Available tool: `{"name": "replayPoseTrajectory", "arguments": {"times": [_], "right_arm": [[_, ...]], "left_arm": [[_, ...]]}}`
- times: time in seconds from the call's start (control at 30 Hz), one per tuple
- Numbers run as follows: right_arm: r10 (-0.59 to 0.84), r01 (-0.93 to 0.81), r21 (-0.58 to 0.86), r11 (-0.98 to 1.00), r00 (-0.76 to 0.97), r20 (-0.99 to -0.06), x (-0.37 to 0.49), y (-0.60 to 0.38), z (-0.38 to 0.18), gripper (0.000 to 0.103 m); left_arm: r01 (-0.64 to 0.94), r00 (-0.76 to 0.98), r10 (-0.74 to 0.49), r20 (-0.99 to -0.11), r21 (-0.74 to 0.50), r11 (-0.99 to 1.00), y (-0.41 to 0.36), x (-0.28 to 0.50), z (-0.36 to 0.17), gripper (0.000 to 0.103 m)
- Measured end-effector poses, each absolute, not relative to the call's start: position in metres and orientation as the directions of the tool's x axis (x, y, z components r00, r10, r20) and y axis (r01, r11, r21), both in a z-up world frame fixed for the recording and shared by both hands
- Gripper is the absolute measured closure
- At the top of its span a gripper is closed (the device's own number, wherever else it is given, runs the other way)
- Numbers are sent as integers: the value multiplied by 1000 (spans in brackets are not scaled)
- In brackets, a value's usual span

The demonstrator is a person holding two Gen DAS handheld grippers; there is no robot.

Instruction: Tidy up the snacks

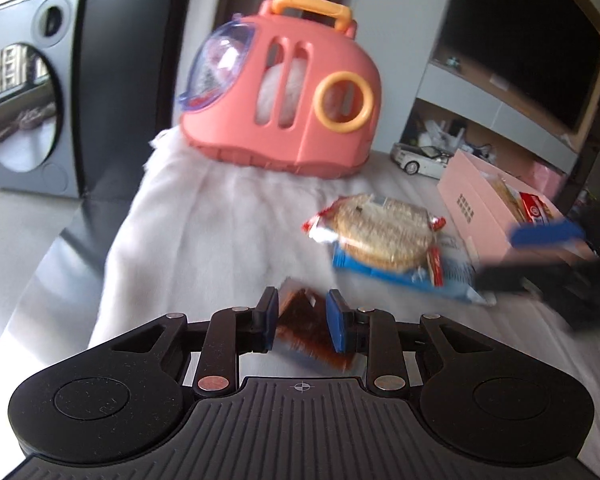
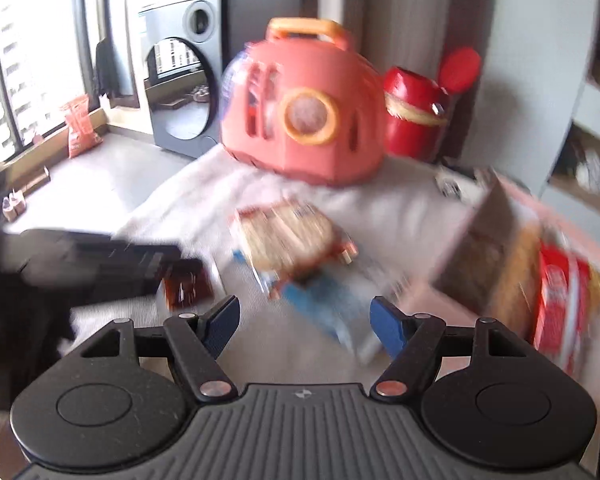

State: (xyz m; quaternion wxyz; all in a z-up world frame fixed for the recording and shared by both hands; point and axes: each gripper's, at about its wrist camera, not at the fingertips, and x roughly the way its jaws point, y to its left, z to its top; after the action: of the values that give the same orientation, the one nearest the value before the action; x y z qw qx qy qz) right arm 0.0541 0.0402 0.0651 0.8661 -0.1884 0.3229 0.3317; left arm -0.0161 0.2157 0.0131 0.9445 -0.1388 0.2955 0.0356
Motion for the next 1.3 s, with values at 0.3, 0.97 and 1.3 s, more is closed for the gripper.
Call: {"name": "replayPoseTrajectory", "arguments": {"times": [0.3,0.97,1.3], "right_arm": [[413,-737,-193,647,553,-724,111,122,54,30],[424,-752,-36,658,410,-807,22,19,42,49],[331,-634,-17,773,428,-841,-12,-88,73,36]], "left_arm": [[-201,816,-119,-566,-470,859,234,-56,6,73],[-148,824,-112,-555,-403,903,214,-13,25,71],[73,724,-332,-604,-412,908,139,-14,22,71]]}}
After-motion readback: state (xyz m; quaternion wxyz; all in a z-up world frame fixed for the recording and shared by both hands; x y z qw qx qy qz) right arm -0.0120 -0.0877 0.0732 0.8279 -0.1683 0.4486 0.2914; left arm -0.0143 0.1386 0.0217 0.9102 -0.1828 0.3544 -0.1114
